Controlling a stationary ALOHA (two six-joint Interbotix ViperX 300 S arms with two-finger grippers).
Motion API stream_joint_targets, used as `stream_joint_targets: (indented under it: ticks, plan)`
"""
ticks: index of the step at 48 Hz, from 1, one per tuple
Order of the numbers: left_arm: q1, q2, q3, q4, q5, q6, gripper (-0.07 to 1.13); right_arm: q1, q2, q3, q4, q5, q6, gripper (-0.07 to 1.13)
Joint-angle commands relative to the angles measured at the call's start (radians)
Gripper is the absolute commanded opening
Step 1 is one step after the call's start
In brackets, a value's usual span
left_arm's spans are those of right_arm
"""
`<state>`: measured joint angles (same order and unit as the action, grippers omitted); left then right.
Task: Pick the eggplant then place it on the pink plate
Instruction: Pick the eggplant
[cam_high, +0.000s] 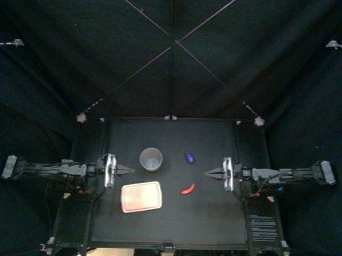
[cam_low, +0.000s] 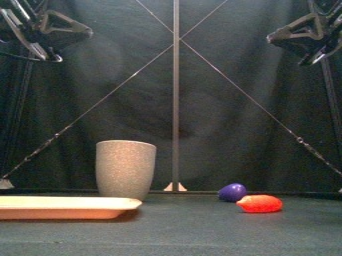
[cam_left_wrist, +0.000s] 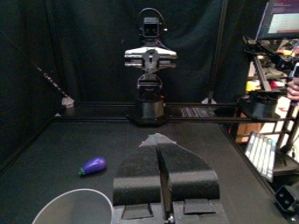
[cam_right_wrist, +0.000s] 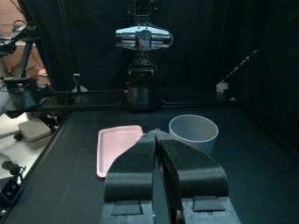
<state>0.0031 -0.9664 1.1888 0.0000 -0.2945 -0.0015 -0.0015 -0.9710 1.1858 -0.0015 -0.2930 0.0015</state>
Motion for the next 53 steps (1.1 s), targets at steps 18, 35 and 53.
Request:
stream_joint_targets:
  ticks: [18,35,53]
  plan:
    - [0.031,0.006,0.003,-0.002,-0.014,0.003,-0.03,-0.206,0.373,-0.107,0.233,0.006,0.031,0.07]
    - [0.031,0.008,0.006,-0.002,-0.014,0.003,-0.03,-0.336,0.667,-0.199,0.245,0.086,0.029,0.57]
    - [0.029,0.006,0.009,-0.003,-0.014,0.003,-0.03,-0.383,0.813,-0.272,0.247,0.12,0.029,1.05]
